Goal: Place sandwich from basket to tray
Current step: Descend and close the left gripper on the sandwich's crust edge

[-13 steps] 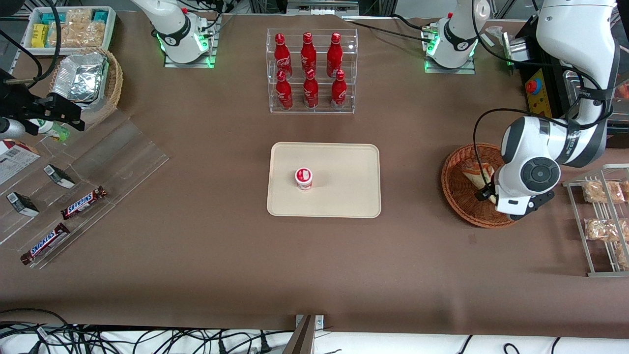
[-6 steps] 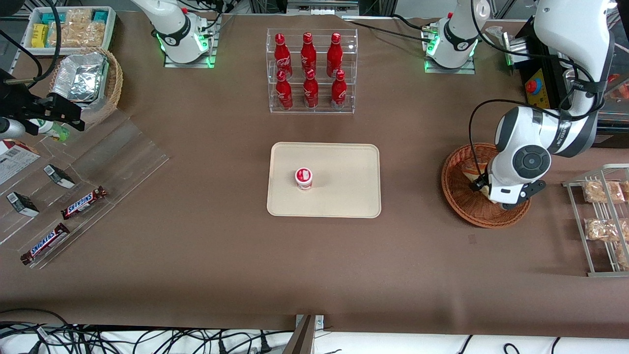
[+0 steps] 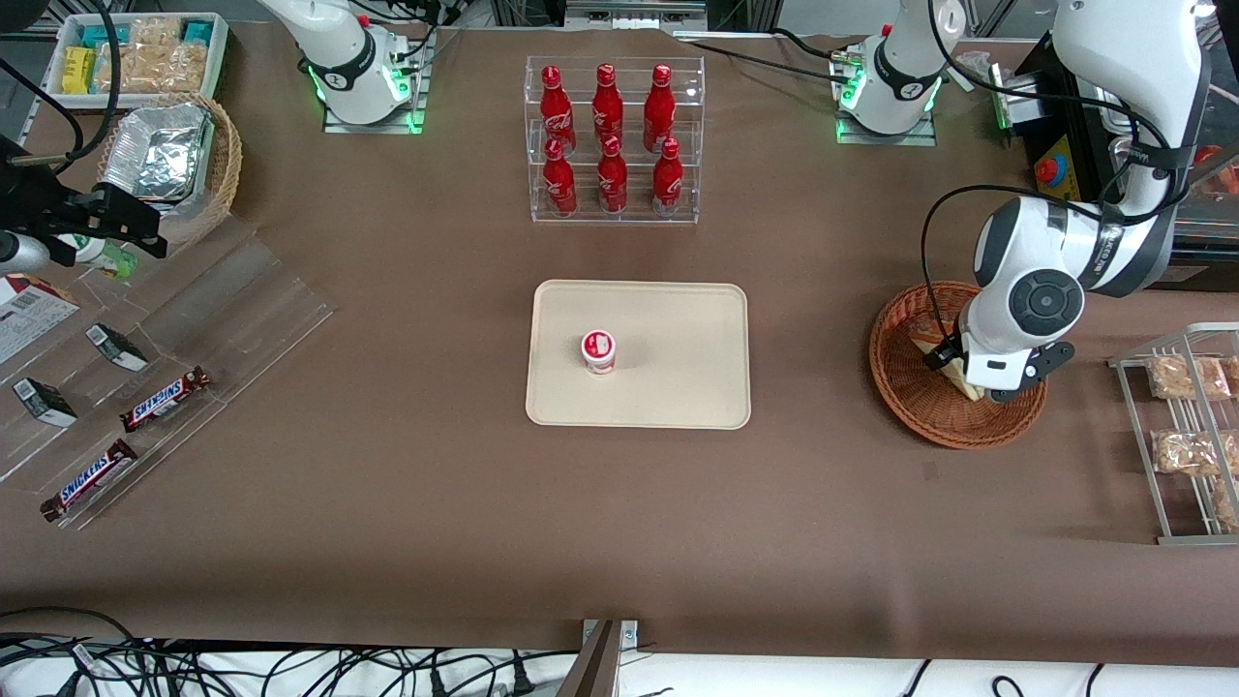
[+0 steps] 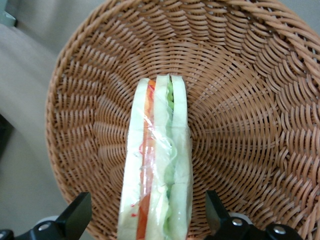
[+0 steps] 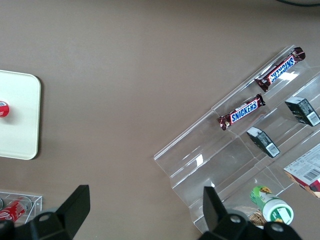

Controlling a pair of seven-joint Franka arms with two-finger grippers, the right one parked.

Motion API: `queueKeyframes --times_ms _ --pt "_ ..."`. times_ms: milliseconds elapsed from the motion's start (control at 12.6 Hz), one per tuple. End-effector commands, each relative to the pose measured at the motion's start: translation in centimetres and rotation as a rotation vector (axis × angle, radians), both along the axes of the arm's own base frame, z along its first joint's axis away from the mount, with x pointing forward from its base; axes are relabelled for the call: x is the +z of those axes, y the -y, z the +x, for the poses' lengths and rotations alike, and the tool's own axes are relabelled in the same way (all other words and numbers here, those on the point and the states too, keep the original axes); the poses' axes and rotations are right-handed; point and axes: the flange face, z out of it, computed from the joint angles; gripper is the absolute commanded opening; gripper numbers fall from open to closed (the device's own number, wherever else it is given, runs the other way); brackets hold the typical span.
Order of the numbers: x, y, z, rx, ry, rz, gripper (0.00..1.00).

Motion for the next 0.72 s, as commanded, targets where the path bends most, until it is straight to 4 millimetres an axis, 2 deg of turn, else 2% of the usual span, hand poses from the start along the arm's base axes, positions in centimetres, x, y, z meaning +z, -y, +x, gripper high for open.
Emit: queueKeyframes --times_ms 0,159,238,397,477,636 --pt "-0.09 0.23 -1.10 0.022 0.038 0.002 1.00" --pt "-0.14 0.23 -1.14 0.023 0.038 0.001 1.00" --pt "-0.25 0.23 -1.25 0.025 0.035 0.002 0.92" --pt "-0.25 0.23 -1.25 0.025 0.035 0.002 0.65" --pt "-0.25 0.23 -1.25 0.025 0.035 0.002 0.57" --pt "-0.25 0.23 -1.25 0.025 0.035 0.002 0.54"
